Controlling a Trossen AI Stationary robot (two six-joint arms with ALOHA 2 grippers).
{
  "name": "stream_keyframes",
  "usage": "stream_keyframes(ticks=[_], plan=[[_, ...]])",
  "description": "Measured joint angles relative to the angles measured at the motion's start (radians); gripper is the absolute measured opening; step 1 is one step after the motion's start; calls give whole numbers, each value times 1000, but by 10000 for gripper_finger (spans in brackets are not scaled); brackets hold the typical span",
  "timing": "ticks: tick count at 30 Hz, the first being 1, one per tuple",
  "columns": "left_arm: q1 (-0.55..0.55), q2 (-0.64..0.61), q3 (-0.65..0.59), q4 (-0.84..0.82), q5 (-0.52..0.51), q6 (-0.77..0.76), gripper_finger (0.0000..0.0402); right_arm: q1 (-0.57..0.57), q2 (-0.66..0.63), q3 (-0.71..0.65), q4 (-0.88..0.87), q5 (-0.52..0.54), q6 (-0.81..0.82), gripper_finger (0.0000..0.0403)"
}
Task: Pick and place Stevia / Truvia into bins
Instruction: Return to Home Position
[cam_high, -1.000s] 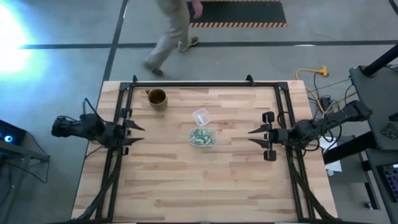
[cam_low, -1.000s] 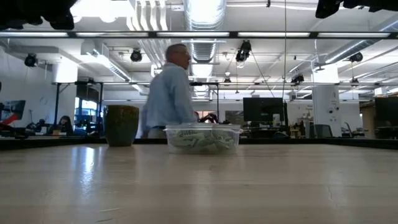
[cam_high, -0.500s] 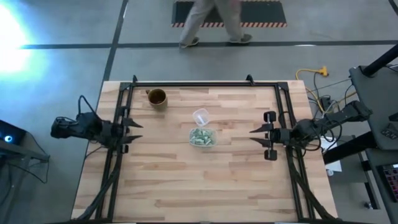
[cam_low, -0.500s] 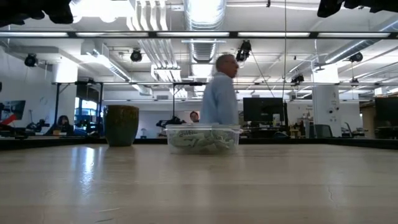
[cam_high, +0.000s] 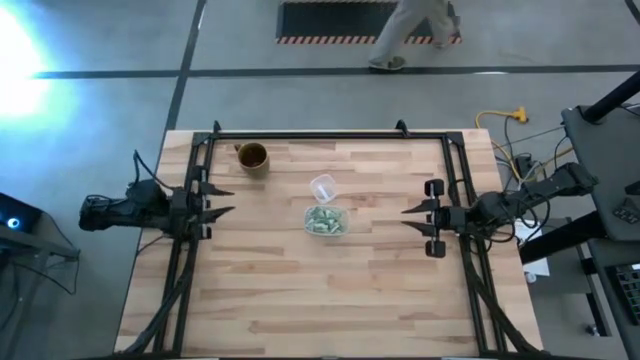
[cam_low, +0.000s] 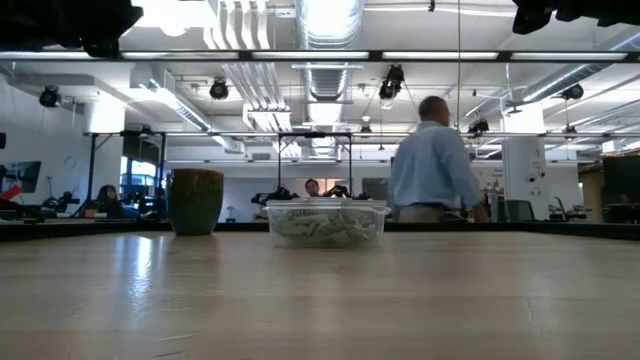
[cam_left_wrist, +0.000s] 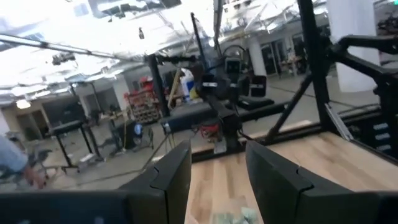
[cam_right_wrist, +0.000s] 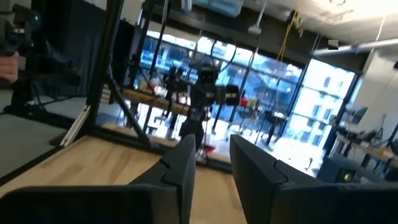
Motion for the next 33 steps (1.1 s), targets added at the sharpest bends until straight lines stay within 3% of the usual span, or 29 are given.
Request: stream_keyframes(ticks=[8,14,17,21,33], plan=[[0,0,-3,-108,-27,-56,137,0,-22,-70,-9,0,88,82],[0,0,-4,-145,-28,-70,137,-10,-168,-142,48,4,28,89],[0,0,-6,-151,-28,-65,137,-33,-257,-147,-39,-11,37,91],[0,0,-6,-121,-28,-42,137,-63,-338,-142,-190,-110,98,87],[0,0,-6,-116,-28,-21,137,-141,-468,-151,-288,-156,107,77]])
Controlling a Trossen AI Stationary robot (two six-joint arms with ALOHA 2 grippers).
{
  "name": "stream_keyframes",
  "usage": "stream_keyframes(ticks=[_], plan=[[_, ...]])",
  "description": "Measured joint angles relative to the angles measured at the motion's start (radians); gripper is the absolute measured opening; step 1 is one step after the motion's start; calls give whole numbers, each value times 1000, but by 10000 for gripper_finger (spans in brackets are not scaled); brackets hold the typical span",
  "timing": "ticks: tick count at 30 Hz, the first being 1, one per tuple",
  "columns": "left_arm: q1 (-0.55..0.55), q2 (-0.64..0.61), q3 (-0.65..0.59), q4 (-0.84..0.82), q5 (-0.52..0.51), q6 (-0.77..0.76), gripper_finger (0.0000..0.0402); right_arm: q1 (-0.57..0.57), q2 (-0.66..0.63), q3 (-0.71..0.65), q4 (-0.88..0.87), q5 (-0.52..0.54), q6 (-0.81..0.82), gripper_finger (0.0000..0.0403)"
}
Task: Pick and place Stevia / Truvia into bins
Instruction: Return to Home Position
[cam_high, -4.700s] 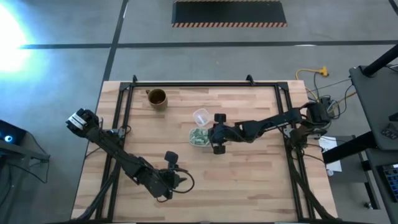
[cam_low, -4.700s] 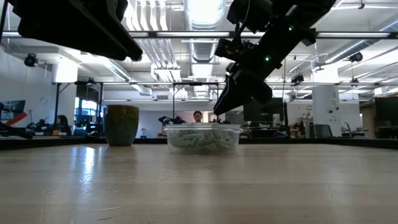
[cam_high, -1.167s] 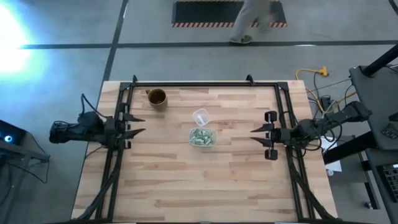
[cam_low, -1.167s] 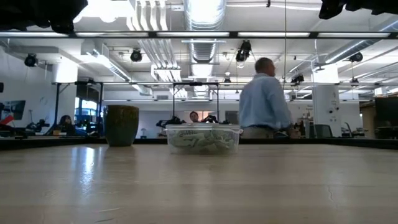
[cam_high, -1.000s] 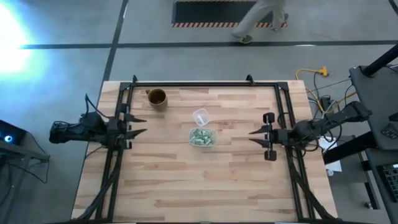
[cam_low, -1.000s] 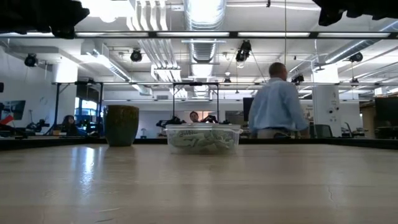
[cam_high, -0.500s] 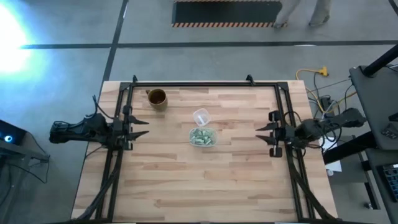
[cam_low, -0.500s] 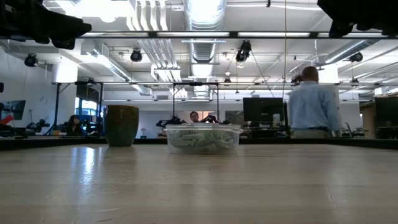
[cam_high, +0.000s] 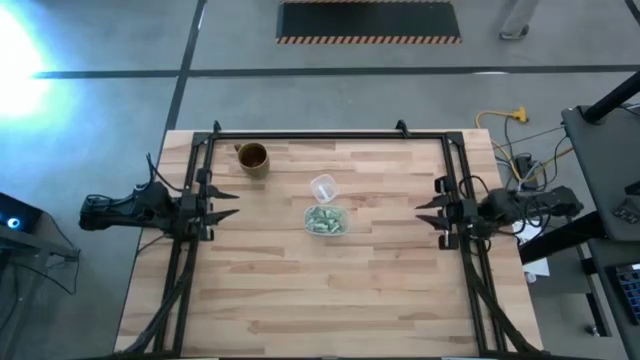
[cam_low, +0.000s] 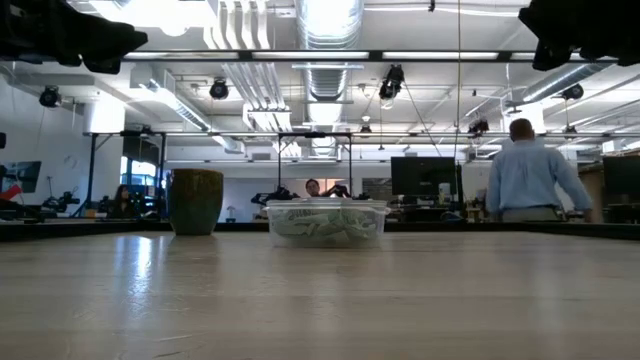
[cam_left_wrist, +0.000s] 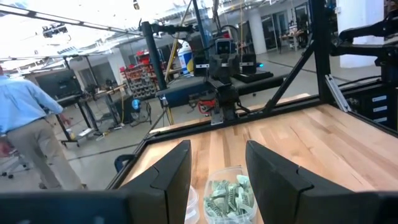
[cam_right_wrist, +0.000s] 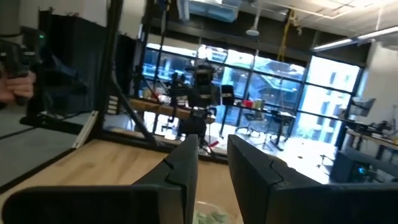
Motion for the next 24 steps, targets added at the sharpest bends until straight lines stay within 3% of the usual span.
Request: stream_keyframes(ticks=[6,15,24], plan=[[0,0,0,0,0,0,137,-103,-47,0,-32,-213,22,75],[0,0,0,-1,0,0,137,-213,-49,-2,-80,-221,75,84],[0,0,-1,-10,0,0,137,-249,-73,-58,-76,-218,86,80]])
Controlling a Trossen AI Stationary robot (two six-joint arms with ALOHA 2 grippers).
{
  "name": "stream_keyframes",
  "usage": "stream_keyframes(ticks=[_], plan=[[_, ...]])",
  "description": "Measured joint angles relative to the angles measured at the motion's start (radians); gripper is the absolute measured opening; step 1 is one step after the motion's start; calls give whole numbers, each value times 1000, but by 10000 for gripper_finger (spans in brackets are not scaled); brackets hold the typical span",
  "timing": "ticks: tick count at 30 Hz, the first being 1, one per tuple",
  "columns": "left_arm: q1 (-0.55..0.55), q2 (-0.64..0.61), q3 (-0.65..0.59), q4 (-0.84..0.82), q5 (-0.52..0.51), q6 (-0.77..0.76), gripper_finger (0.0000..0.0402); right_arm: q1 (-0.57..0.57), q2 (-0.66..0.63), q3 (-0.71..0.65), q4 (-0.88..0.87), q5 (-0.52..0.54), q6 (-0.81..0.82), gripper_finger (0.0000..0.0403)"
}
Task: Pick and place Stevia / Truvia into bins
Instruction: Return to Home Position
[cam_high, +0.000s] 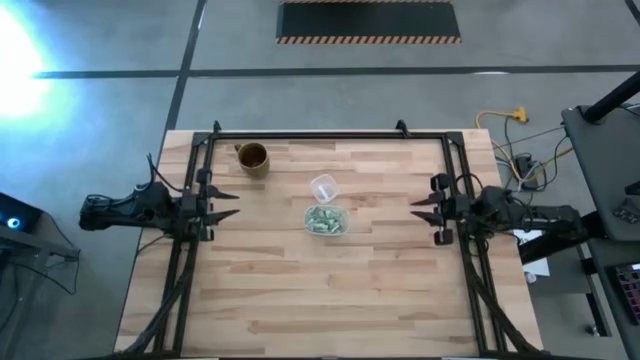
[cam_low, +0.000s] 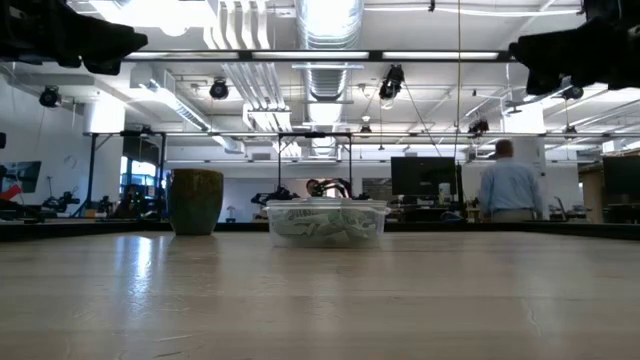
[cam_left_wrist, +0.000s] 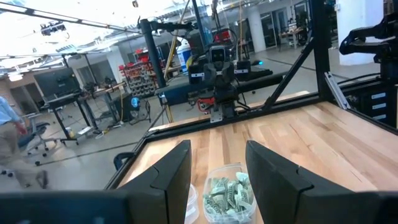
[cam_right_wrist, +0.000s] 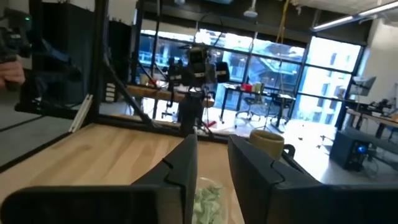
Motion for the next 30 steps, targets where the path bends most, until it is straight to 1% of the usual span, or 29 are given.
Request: stream_keyframes(ticks=[4,10,15,19,24,30], plan=[[0,-1,0,-2,0,0,137,-15,-7,-29,64,3,18,73],[0,-1,0,-17,0,-1,137,-24,-8,-39,68,-3,19,76],[0,-1,0,-26,0,-8,137,-32,-9,-43,16,-7,55,83],[0,-1,-9,-25,1,-20,137,-31,-7,-43,-5,-53,60,87],[0,-1,-32,-26,0,-20,137,-31,-7,-43,-15,-31,26,89],[0,-1,-65,-28,-1,-50,137,-31,-8,-43,-28,-25,21,80]])
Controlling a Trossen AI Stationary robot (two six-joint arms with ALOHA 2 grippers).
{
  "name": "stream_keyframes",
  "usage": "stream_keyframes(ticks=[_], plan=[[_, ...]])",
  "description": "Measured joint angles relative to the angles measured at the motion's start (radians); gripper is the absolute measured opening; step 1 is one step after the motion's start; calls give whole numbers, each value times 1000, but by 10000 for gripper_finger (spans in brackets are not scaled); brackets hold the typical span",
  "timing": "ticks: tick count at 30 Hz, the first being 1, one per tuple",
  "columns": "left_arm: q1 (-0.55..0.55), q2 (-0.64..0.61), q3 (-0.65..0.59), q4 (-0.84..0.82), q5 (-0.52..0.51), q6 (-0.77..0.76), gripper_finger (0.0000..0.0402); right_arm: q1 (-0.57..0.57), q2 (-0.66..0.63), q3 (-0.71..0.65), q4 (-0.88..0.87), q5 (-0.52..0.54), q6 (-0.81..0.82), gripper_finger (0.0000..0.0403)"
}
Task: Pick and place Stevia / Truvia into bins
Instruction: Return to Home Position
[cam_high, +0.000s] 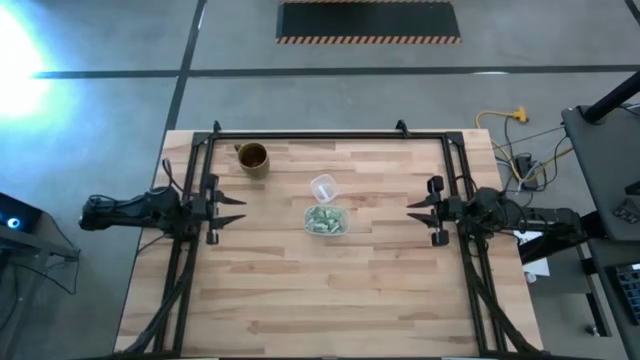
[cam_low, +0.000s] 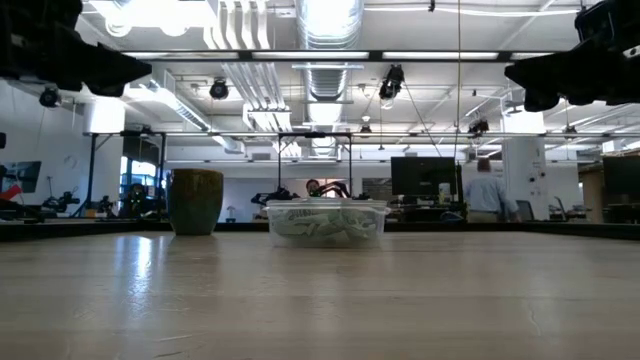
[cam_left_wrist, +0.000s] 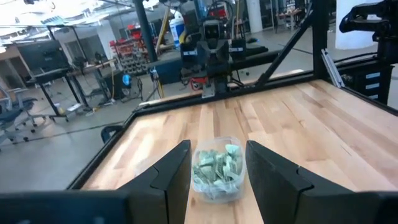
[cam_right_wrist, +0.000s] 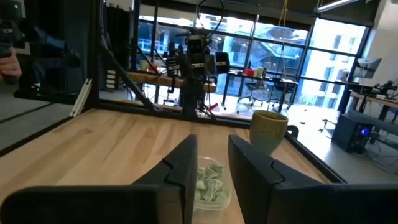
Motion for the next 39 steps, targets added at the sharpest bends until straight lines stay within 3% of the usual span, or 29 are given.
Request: stream_keyframes(ticks=[5,13,22,27,39], plan=[[0,0,-32,25,13,-4,137,0,0,0,0,0,4,73],[0,0,-144,268,17,27,137,0,0,0,1,0,7,74],[0,0,-177,346,40,22,137,0,0,0,1,1,19,85],[0,0,-178,325,145,20,137,0,2,0,-4,2,26,85],[0,25,-178,249,143,-67,137,0,12,1,-67,7,53,69]])
